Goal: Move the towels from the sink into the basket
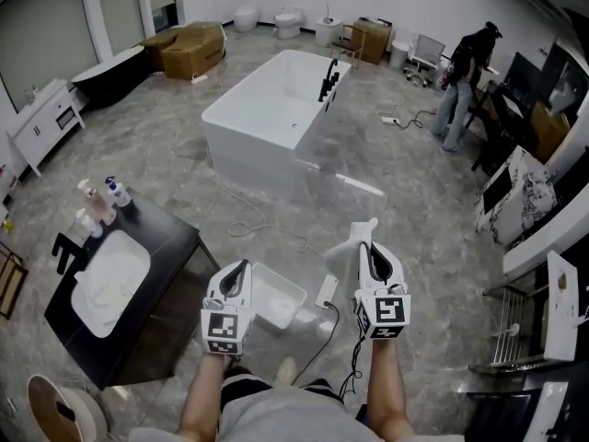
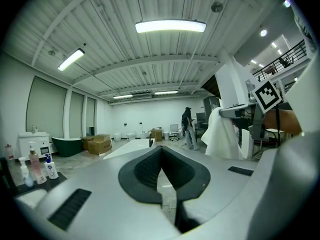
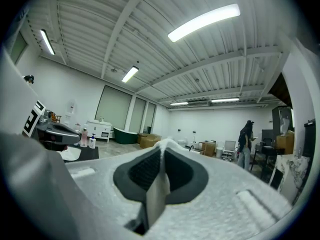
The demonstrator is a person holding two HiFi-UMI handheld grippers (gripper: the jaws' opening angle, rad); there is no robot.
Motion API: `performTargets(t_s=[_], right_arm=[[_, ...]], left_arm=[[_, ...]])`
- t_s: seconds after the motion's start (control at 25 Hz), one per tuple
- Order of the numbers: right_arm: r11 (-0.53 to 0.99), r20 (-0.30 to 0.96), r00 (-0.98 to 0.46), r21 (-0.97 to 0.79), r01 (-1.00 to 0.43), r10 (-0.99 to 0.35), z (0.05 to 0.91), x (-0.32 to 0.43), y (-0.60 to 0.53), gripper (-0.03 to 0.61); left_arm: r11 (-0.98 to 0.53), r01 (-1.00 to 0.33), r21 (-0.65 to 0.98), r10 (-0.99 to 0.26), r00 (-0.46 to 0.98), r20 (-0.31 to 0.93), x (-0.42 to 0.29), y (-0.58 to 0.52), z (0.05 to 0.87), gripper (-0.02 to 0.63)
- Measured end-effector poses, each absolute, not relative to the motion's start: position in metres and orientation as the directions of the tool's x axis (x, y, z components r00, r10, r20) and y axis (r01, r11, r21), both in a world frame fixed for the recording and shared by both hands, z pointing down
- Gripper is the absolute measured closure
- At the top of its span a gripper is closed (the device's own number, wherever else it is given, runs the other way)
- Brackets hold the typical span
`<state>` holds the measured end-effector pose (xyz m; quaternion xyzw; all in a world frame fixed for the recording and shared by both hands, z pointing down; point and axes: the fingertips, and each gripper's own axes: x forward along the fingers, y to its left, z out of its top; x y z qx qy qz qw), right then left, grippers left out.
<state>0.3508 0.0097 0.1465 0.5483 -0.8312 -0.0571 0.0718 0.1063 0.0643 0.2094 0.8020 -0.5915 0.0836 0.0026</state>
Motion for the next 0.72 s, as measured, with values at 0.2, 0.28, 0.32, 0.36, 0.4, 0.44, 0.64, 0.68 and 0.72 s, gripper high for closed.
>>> performTargets(t_s=[0.2,0.28,0.32,0.36,0.4,0.44,0.64,0.68,0.72], right_arm=[[0.38,0.08,-0.372,0.149,-0.913,-0.925,0.159,0.349,0.008,0.555],[0.388,0.086,-0.38,0.14,-0.911,-0.921,0.163,0.338,0.007,0.555],[0.395,0.09,-0.386,0.136,-0.908,-0.918,0.165,0.33,0.007,0.555],[0.403,0.095,-0.393,0.134,-0.906,-0.915,0.168,0.321,0.007,0.555],[0.409,0.1,-0.399,0.132,-0.903,-0.912,0.17,0.312,0.007,0.555],[0.416,0.105,-0.404,0.129,-0.9,-0.909,0.174,0.302,0.007,0.555],[0.448,0.13,-0.434,0.101,-0.889,-0.891,0.193,0.25,0.003,0.555],[0.454,0.138,-0.439,0.096,-0.886,-0.888,0.199,0.24,0.001,0.555],[0.459,0.148,-0.444,0.091,-0.884,-0.884,0.205,0.23,-0.002,0.555]], left_arm=[[-0.336,-0.936,-0.1,-0.935,0.319,0.152,0.114,0.057,0.214,0.604],[-0.346,-0.933,-0.098,-0.931,0.328,0.162,0.112,0.055,0.218,0.604],[-0.349,-0.932,-0.097,-0.929,0.33,0.169,0.109,0.054,0.221,0.604],[-0.35,-0.932,-0.096,-0.927,0.33,0.177,0.106,0.052,0.224,0.604],[-0.352,-0.931,-0.093,-0.925,0.331,0.185,0.101,0.051,0.227,0.604],[-0.354,-0.931,-0.09,-0.923,0.332,0.192,0.095,0.05,0.231,0.604],[-0.363,-0.928,-0.08,-0.916,0.34,0.213,0.059,0.041,0.243,0.604],[-0.367,-0.927,-0.079,-0.913,0.342,0.221,0.053,0.038,0.247,0.604],[-0.371,-0.926,-0.076,-0.909,0.345,0.232,0.046,0.035,0.253,0.604]])
